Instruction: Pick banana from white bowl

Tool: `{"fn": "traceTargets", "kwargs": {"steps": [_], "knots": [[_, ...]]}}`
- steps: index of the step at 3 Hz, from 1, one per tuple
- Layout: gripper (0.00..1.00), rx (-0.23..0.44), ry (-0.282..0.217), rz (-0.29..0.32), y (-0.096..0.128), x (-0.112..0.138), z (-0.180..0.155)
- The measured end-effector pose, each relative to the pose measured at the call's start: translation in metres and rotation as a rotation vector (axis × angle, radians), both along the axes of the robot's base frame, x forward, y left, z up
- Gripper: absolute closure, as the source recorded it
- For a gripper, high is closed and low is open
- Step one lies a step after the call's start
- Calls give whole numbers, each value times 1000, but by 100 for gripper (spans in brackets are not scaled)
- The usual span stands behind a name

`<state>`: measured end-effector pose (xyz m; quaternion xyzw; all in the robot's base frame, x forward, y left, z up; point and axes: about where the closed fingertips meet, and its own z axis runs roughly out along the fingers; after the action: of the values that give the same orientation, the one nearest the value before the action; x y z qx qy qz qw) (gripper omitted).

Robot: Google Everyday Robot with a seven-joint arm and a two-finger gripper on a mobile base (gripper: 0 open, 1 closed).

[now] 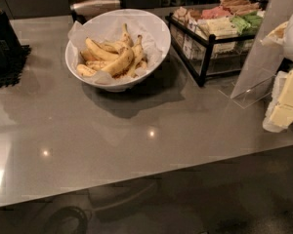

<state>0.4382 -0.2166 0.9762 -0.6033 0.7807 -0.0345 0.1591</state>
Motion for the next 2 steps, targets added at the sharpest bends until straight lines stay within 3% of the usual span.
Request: {"fn": "traceTargets", "kwargs": {"steps": [1, 2], "knots": [[0, 0, 0, 0, 0, 0, 0], [0, 50, -9, 112, 25, 18, 5]]}}
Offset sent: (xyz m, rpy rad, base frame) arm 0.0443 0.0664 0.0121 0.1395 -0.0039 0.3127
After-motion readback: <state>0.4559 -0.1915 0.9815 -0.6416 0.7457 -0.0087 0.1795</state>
